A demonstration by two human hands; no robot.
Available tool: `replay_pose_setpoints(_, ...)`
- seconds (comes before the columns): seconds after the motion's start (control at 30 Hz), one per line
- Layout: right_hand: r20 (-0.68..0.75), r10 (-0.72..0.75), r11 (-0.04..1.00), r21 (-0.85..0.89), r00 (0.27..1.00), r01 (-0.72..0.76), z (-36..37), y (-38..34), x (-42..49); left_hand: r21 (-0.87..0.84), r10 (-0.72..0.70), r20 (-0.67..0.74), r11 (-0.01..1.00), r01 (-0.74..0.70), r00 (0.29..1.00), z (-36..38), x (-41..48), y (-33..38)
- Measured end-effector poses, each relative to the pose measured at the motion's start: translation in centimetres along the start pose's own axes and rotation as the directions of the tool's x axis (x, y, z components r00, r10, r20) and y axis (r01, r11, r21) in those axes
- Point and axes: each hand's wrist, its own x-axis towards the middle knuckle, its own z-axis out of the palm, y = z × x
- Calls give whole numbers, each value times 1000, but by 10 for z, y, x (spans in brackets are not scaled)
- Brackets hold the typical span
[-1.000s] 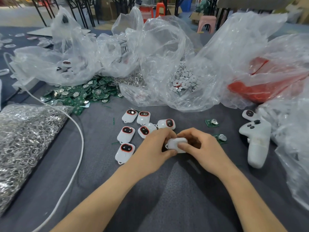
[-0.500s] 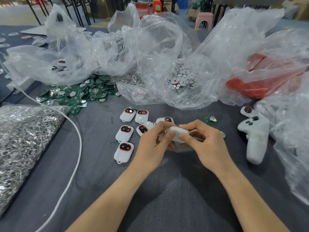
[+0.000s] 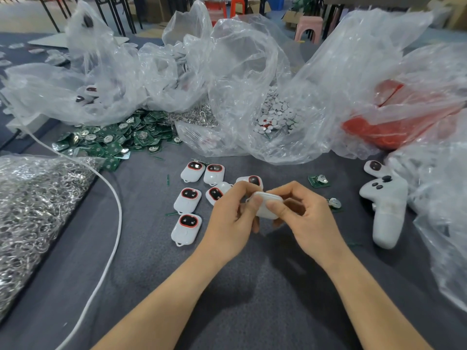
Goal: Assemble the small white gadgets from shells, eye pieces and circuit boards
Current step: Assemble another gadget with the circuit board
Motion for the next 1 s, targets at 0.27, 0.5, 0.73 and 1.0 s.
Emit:
replay_pose_setpoints(0.27, 21, 37, 999, -27, 999, -37, -5, -5, -2, -109, -57, 108, 992, 69, 993, -1, -3, 4)
replay_pose_setpoints(0.5, 52, -43, 945, -321, 998, 58, 0, -5, -5, -168, -117, 190, 974, 149, 975, -2, -6, 0)
replay_pose_setpoints(0.73, 15, -28, 965, -261, 999, 31, 1, -2, -2, -276, -140, 279, 936, 219, 950, -3, -3, 8)
replay_pose_setpoints(1.0, 118, -5, 998, -67, 993, 13, 7, 0, -4, -340, -112, 246, 920, 194, 963, -1, -8, 11)
